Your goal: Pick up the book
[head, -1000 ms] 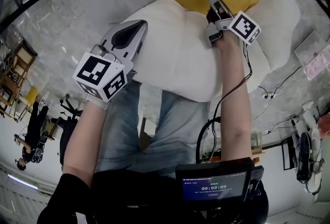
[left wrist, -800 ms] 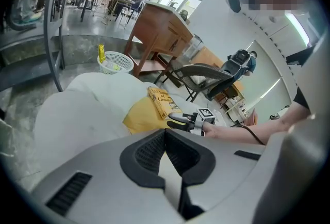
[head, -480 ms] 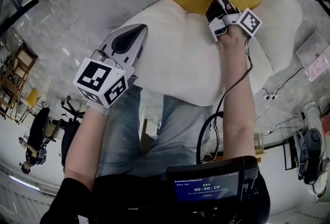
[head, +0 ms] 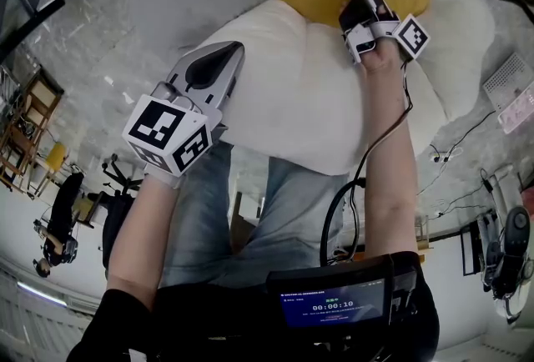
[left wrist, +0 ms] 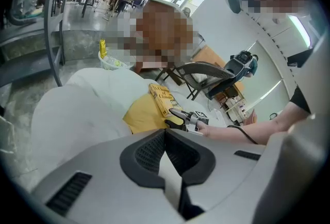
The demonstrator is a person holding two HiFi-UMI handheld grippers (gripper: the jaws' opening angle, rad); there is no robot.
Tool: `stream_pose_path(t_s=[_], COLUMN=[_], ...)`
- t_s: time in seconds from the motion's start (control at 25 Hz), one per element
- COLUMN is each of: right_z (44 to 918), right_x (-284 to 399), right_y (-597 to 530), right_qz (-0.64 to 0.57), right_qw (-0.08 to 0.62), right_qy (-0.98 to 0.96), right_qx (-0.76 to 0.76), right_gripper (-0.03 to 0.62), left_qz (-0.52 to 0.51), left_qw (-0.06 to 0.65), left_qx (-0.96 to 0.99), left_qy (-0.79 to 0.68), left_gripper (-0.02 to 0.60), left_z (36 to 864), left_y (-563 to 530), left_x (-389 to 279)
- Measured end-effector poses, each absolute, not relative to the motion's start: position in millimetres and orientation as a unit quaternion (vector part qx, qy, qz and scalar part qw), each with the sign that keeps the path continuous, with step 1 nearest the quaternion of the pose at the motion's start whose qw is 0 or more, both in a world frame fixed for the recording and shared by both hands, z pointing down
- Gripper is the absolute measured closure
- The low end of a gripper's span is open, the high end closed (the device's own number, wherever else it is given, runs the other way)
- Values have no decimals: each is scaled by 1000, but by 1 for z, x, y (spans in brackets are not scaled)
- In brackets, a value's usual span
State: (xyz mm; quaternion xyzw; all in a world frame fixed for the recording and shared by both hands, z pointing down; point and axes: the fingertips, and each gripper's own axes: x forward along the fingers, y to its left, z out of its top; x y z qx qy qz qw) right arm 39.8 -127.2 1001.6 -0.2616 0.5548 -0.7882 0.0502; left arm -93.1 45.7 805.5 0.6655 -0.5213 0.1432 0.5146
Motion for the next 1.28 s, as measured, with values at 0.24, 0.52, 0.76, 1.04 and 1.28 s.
stream_pose_path(t_s=[0.24, 0.52, 0.76, 1.04, 1.28], right_z=[1010, 1013, 1020, 1020, 1015], right_x=[32, 33, 40, 40, 45], right_y=[-136, -142, -152, -158, -164], right_qz=[-792, -798, -804, -801, -792], right_qw=[61, 89, 91, 97, 111], right_qy=[548, 529, 515, 510, 512], right_qx=[-262, -274, -284, -298, -314], right_gripper=[318, 318, 318, 319, 361], left_qz=[142, 139, 142, 143, 140], left_qw=[517, 522, 523, 525, 523], left_qx=[663, 661, 660, 659, 660], left_qy=[-523, -521, -520, -519, -522], left_gripper=[568, 568, 568, 568, 568], left_z=[811, 812, 815, 815, 812], left_y=[40, 42, 34, 33, 36], left_x=[-100, -101, -95, -94, -95])
